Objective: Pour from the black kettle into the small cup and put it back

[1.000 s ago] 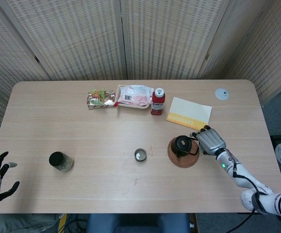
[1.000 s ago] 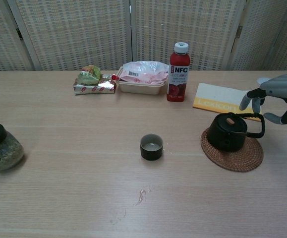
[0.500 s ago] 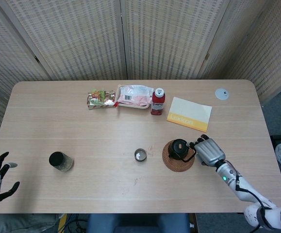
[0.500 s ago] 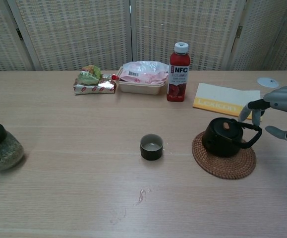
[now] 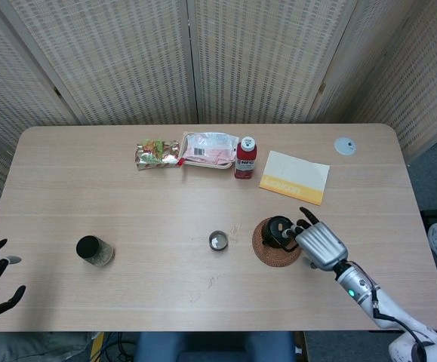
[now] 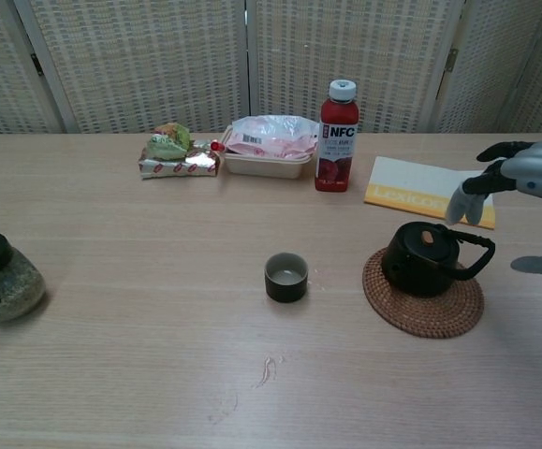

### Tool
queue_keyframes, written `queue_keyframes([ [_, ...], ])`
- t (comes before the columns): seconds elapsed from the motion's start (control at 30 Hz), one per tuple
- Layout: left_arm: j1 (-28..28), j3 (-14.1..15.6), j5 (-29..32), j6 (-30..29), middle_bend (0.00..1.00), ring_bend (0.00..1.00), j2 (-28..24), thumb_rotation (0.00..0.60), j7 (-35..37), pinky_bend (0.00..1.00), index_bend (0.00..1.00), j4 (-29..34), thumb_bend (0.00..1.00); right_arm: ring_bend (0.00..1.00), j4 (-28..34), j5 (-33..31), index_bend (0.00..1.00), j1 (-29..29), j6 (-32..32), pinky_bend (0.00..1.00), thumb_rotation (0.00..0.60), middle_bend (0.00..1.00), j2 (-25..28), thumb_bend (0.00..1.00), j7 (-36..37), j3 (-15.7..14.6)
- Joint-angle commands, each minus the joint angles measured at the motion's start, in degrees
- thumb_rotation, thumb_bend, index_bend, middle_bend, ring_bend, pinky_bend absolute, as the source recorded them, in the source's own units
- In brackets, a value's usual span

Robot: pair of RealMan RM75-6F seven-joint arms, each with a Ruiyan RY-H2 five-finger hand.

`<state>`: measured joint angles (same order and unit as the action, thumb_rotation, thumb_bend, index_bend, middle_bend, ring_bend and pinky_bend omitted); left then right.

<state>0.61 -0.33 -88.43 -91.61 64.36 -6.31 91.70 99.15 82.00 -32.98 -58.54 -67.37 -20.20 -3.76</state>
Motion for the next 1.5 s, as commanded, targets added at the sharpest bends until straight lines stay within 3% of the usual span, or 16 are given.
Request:
queue_keyframes([
  [0.03, 0.2, 0.1, -0.3, -0.3, 0.10, 0.17, -0.1, 0.600, 0.0, 0.09, 0.34, 0.1, 0.25, 0.25, -1.2, 2.2, 0.35, 1.0, -1.3, 0.00, 0.600, 0.37, -0.8, 0.00, 2.2, -0.4],
  [0.23, 0.3, 0.2, -0.8, -0.5, 0.10, 0.17, -0.1, 0.600, 0.1, 0.09, 0.34, 0.3, 0.25, 0.27, -2.5, 1.6, 0.38, 1.5, -1.0, 0.00, 0.586, 0.39, -2.6, 0.00, 4.8, 0.6],
  [0.47, 0.4, 0.3, -0.9, -0.3, 0.10, 0.17, -0.1, 0.600, 0.9, 0.09, 0.34, -0.1, 0.25, 0.27, -3.9, -1.1, 0.43, 1.2, 0.9, 0.00, 0.371, 0.40, -4.6, 0.00, 3.0, 1.8],
  [0.57, 0.4, 0.3, -1.0, -0.3, 0.10, 0.17, 0.0, 0.600, 1.4, 0.09, 0.34, -0.3, 0.25, 0.26, -4.3, -2.2, 0.45, 1.0, 1.4, 0.00, 0.322, 0.41, -5.5, 0.00, 2.4, 2.6],
  [1.13, 0.6, 0.2, -0.5, 0.1, 0.10, 0.17, 0.7, 0.600, 3.3, 0.09, 0.34, -2.1, 0.25, 0.27, -7.4, -3.9, 0.46, 0.1, 4.1, 0.00, 0.307, 0.45, -8.3, 0.00, -1.1, 3.0],
  [1.5, 0.6, 0.2, -0.4, 0.4, 0.10, 0.17, 1.0, 0.600, 3.5, 0.08, 0.34, -2.5, 0.25, 0.37, -8.1, -5.6, 0.46, 0.4, 4.4, 0.00, 0.308, 0.45, -8.9, 0.00, -3.1, 3.1],
])
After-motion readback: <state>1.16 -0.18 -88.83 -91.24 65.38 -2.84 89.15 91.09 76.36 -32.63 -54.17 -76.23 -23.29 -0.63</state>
